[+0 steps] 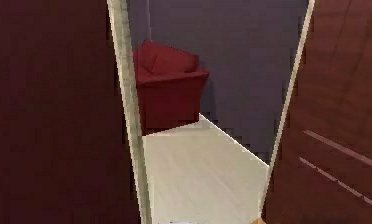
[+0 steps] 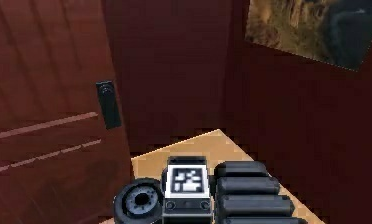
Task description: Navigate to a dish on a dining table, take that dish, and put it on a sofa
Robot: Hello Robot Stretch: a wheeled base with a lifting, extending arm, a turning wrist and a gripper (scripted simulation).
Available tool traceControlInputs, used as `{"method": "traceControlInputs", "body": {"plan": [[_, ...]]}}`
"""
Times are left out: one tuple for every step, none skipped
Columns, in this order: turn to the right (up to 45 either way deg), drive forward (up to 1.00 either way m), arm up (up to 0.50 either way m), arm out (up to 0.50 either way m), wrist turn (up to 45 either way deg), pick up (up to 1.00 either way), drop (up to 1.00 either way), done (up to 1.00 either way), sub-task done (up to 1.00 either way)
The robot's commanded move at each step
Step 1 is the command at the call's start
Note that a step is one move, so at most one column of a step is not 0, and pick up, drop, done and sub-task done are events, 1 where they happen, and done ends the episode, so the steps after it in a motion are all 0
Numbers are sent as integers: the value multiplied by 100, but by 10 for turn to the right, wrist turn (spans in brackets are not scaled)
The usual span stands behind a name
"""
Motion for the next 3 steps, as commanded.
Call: {"method": "traceControlInputs", "body": {"plan": [[0, 5, 0, 0, 0, 0, 0, 0, 0], [240, 0, 0, 0, 0, 0, 0, 0, 0], [30, 0, 0, 0, 0, 0, 0, 0, 0]]}}
